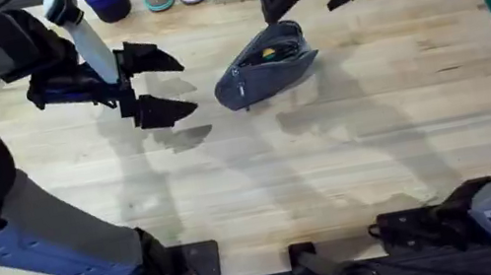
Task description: Unzip the bag, pick up the pens from the table one at a time and place them inside, then zip the bag closed.
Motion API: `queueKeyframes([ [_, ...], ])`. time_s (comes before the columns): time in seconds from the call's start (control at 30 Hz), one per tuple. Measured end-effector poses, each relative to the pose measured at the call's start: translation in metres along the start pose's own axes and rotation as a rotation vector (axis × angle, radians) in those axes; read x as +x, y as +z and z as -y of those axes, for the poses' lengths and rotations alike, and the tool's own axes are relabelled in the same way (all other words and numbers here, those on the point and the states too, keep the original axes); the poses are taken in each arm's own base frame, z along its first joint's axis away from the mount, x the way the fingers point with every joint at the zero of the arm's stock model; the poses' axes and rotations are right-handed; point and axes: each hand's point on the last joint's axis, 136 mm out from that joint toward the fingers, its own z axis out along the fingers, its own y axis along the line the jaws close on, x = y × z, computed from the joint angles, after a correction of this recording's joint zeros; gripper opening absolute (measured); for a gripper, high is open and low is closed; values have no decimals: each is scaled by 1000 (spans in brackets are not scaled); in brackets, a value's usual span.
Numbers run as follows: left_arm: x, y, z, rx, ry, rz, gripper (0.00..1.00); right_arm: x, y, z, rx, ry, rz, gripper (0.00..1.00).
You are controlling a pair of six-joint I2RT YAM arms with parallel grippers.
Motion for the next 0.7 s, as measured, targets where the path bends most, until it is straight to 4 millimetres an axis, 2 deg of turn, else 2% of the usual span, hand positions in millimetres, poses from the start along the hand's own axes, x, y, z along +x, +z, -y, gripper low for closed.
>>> queueKeyframes([
  [0.4, 0, 0, 0, 0, 1, 0, 995, -6, 7, 6, 175, 155, 90, 996],
  [0.7, 0, 0, 0, 0, 0, 0, 995, 19, 57, 11, 220, 164, 27, 996],
])
